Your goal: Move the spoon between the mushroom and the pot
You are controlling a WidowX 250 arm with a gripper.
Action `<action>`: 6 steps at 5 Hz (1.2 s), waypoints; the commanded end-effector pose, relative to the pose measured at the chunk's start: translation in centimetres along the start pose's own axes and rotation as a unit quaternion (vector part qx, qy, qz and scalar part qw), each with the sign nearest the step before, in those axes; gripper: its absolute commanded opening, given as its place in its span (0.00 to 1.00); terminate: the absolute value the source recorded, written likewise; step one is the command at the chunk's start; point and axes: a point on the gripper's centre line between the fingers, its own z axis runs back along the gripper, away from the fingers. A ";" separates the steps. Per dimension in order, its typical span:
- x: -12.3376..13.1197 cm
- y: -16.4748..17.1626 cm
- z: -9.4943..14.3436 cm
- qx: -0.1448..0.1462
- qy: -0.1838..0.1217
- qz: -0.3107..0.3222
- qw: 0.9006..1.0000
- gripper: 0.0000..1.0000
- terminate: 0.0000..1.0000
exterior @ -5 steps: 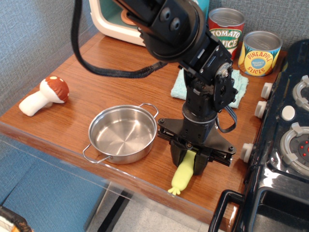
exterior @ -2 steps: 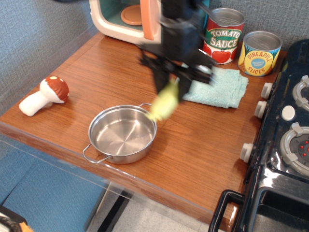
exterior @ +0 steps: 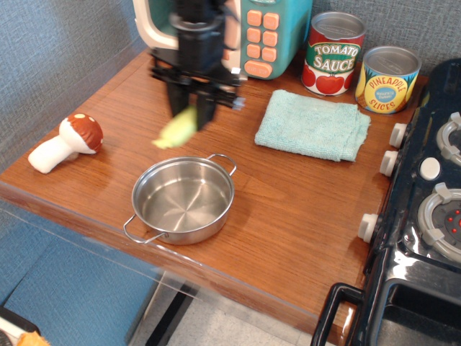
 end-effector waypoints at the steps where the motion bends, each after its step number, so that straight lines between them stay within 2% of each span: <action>1: 0.8 6.5 0.5 0.033 -0.028 -0.070 0.997 0.00 0.00; 3: -0.1 6.8 -3.0 -0.001 -0.015 -0.056 0.998 0.00 0.00; 4: -0.4 6.1 -4.0 -0.004 -0.005 -0.054 0.999 0.00 0.00; 5: -0.5 6.0 -3.6 -0.005 -0.011 -0.043 0.999 1.00 0.00; 6: -0.7 5.9 -2.6 -0.001 -0.020 -0.041 0.999 1.00 0.00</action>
